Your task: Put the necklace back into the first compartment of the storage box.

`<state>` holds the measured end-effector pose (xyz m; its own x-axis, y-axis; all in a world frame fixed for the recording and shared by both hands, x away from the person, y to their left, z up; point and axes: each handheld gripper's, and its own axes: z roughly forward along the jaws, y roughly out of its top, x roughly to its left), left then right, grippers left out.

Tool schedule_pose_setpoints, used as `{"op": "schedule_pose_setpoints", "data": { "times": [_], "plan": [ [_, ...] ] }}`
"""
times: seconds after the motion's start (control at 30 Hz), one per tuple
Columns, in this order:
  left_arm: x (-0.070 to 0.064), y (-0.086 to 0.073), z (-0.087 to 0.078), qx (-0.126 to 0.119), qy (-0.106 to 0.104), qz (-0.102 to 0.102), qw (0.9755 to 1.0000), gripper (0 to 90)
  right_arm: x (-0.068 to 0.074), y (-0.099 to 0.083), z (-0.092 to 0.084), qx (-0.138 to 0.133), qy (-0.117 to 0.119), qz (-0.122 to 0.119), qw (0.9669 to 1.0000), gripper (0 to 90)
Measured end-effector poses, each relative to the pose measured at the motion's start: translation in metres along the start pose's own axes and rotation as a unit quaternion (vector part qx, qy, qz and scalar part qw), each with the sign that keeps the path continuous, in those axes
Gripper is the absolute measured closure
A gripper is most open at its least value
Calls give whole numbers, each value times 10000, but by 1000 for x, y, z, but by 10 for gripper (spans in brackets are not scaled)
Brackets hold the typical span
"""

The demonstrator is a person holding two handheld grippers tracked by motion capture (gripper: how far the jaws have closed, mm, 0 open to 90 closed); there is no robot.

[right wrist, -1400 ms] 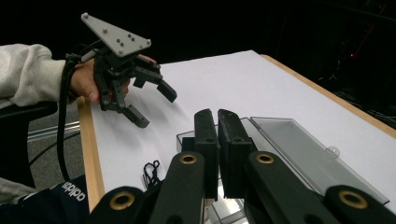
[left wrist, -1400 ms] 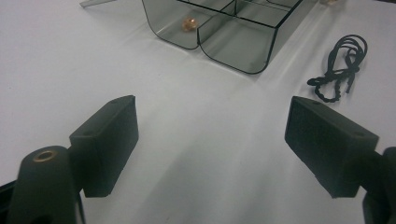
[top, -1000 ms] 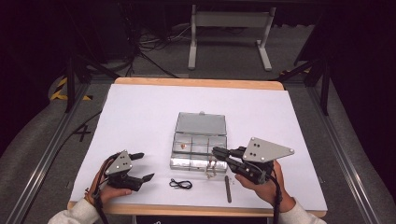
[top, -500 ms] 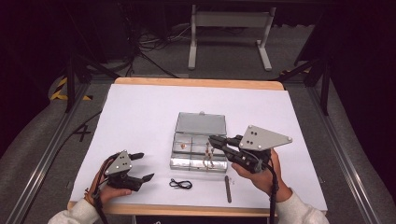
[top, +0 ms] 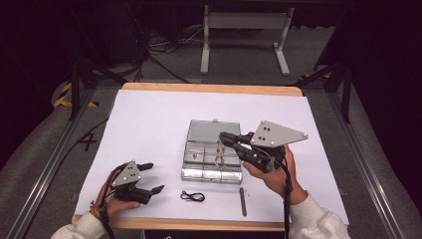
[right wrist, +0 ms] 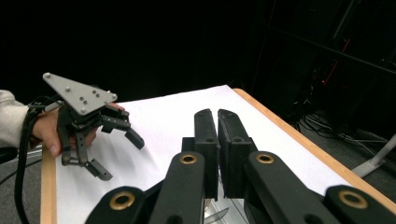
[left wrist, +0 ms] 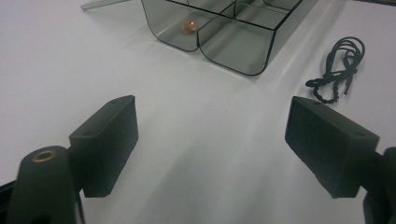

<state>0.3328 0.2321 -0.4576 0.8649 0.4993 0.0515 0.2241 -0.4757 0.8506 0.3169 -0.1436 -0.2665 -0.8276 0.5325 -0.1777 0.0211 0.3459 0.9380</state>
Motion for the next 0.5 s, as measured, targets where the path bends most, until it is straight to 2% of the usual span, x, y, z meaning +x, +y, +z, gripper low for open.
{"op": "schedule_pose_setpoints", "data": {
  "times": [0.2,0.5],
  "plan": [
    [0,0,0,5,5,16,10000,182,-7,1,8,46,-74,-11,10000,874],
    [0,0,0,-7,-4,19,10000,182,-19,-4,24,155,-106,128,9997,874]
  ]
}}
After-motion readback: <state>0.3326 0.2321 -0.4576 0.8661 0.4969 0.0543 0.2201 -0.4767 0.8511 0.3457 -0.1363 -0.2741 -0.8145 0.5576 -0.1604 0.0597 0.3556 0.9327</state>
